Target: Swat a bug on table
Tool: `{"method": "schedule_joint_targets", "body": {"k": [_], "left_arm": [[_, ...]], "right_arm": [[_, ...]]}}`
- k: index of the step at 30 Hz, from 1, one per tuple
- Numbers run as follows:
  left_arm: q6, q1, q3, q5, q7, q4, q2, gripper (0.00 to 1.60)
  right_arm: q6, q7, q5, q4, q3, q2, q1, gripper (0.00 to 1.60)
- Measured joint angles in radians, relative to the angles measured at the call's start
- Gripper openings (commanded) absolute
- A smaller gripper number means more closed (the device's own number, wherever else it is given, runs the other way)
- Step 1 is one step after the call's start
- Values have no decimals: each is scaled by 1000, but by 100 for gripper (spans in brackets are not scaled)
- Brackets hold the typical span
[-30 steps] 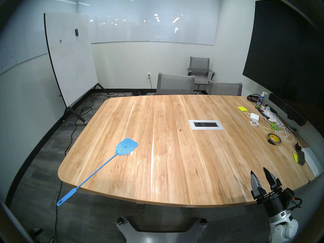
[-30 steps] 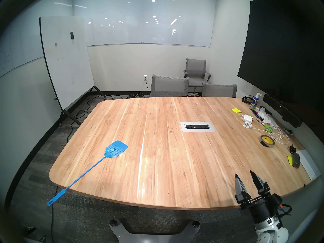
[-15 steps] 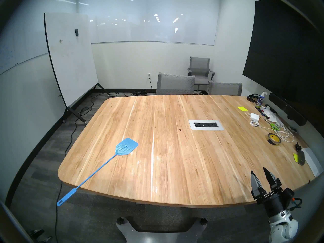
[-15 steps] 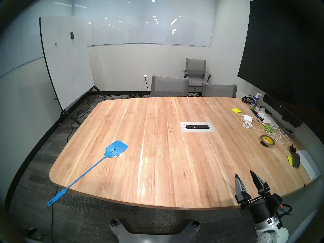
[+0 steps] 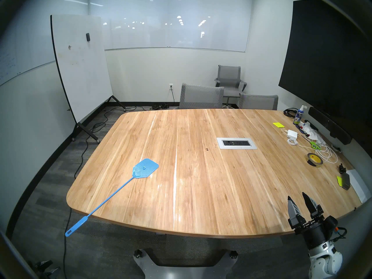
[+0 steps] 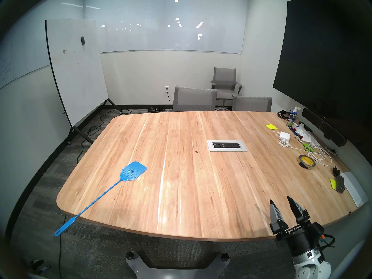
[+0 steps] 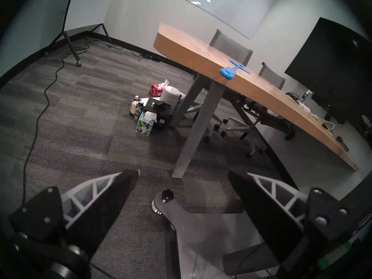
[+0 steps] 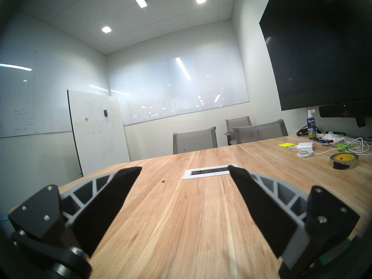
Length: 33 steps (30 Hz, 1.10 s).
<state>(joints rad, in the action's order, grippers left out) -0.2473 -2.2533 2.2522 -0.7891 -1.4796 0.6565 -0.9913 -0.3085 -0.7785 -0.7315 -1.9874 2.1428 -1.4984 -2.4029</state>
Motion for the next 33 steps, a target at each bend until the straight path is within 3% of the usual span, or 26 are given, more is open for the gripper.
{"method": "schedule_joint_targets", "body": {"k": [22,33], "left_arm": [[208,-61,-99,-225,0,122,63,160],[294,-103,-207,-299,0,246,70,160]], "right_arm": [[1,-1,1,0,1,-2,1,160],[2,-2,2,0,2,-3,1,160]]}}
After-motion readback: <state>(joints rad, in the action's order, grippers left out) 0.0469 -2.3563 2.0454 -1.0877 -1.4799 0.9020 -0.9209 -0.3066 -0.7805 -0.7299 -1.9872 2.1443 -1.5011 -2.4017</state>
